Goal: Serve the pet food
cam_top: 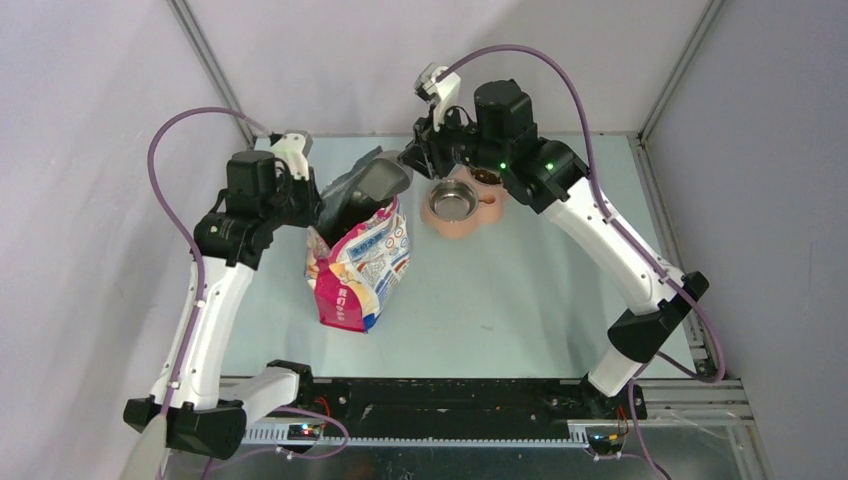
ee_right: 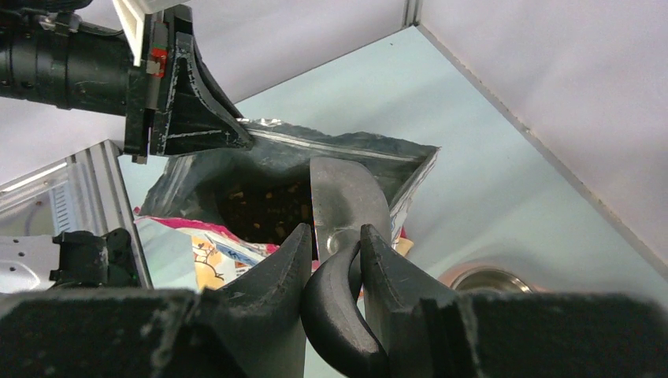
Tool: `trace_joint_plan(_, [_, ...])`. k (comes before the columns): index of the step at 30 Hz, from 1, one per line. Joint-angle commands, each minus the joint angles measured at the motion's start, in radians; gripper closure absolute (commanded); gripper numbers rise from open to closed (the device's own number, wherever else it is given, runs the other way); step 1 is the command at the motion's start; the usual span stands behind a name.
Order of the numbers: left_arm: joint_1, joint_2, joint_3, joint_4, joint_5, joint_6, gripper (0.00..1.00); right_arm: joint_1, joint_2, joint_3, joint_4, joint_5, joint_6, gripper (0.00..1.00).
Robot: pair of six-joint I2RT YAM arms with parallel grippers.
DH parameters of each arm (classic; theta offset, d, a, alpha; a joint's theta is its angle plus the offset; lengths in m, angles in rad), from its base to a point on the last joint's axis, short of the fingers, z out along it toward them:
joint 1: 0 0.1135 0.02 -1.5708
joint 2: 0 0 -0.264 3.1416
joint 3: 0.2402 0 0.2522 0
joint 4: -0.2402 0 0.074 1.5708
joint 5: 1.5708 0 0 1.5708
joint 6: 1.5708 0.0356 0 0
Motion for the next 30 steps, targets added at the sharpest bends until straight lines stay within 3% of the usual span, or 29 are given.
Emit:
trace_joint_plan(1, [0.004, -0.009, -0.004, 0.046, -0.013, 0.016, 0.86, 0.003, 0.007, 0.047, 0.027, 0.034, -0.04, 1.0])
trace_joint_plan(5, [0.004, -0.017, -0.039, 0.072, -0.006, 0.01, 0.99, 0.026, 0.008, -0.011, 0.016, 0.038, -0.032, 1.0])
trace_joint_plan(10, [0.004, -0.051, -0.061, 0.122, 0.074, -0.041, 1.0, 0.096, 0.029, -0.019, 0.001, 0.087, -0.067, 1.0])
trace_joint_plan(15, [0.004, -0.091, -0.124, 0.248, 0.179, -0.176, 1.0, 0.151, 0.118, 0.089, -0.068, 0.296, -0.078, 1.0])
trace_joint_plan(22, [0.004, -0.153, -0.155, 0.302, 0.02, -0.218, 1.0, 0.13, 0.324, 0.342, -0.278, 0.325, 0.008, 1.0])
trace_joint_plan(27, [0.002, -0.22, -0.202, 0.332, -0.084, -0.246, 1.0, 0.129, 0.393, 0.361, -0.273, 0.38, 0.044, 1.0])
trace_joint_plan(30, [0.002, -0.228, -0.216, 0.332, -0.073, -0.246, 1.0, 0.137, 0.419, 0.356, -0.253, 0.435, 0.05, 1.0])
